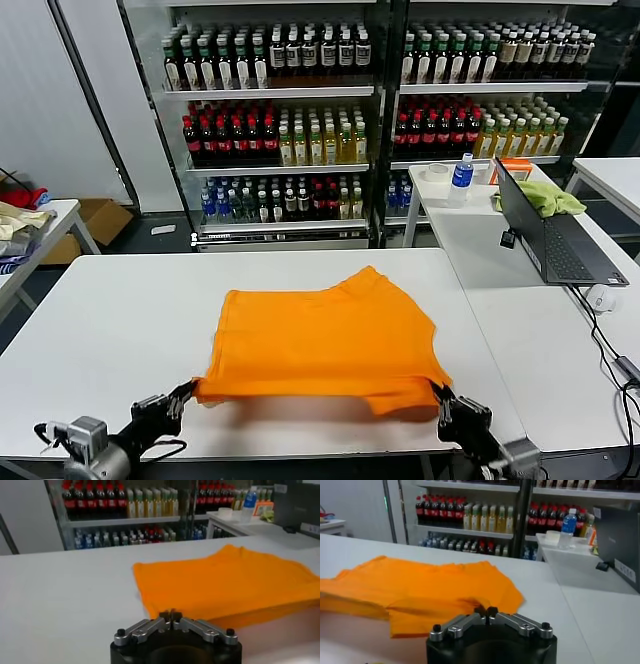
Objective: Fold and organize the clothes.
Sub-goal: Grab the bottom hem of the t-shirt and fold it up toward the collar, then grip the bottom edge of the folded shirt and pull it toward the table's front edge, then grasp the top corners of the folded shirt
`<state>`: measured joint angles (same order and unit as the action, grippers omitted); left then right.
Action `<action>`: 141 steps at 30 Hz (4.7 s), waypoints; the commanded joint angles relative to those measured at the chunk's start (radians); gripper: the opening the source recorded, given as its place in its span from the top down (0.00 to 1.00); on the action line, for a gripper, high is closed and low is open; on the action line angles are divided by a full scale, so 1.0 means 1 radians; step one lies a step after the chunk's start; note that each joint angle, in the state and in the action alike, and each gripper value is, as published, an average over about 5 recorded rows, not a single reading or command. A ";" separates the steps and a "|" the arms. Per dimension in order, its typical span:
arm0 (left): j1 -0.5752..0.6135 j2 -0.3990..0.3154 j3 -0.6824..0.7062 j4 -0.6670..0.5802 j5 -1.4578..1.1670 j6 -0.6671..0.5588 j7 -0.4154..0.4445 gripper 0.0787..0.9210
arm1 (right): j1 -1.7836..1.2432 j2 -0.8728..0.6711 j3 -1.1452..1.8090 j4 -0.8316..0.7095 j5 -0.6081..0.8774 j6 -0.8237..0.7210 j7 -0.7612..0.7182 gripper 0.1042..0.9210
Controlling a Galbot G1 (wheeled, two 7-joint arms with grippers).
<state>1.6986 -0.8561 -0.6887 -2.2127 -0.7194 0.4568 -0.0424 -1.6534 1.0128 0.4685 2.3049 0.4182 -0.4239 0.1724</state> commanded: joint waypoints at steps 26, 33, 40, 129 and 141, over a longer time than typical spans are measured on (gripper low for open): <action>-0.405 -0.052 0.247 0.341 0.062 -0.036 0.055 1.00 | 0.287 0.125 -0.155 -0.290 -0.008 -0.055 0.033 0.99; -0.428 -0.066 0.249 0.381 0.087 -0.045 0.017 0.86 | 0.285 0.145 -0.141 -0.293 -0.011 -0.064 0.050 0.86; -0.333 -0.060 0.198 0.290 0.079 -0.037 0.015 0.62 | 0.197 0.115 -0.062 -0.187 -0.005 -0.058 0.052 0.60; -0.444 0.044 0.243 0.247 -0.022 0.086 -0.024 0.26 | 0.706 0.063 -0.271 -0.384 0.133 -0.154 0.127 0.21; -0.769 0.047 0.446 0.614 -0.052 0.016 0.052 0.12 | 1.051 0.251 -0.463 -0.849 0.143 -0.119 0.118 0.12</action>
<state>1.1944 -0.8125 -0.3798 -1.8714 -0.7354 0.5089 -0.0354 -0.9912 1.1244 0.1909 1.8821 0.5338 -0.5650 0.2835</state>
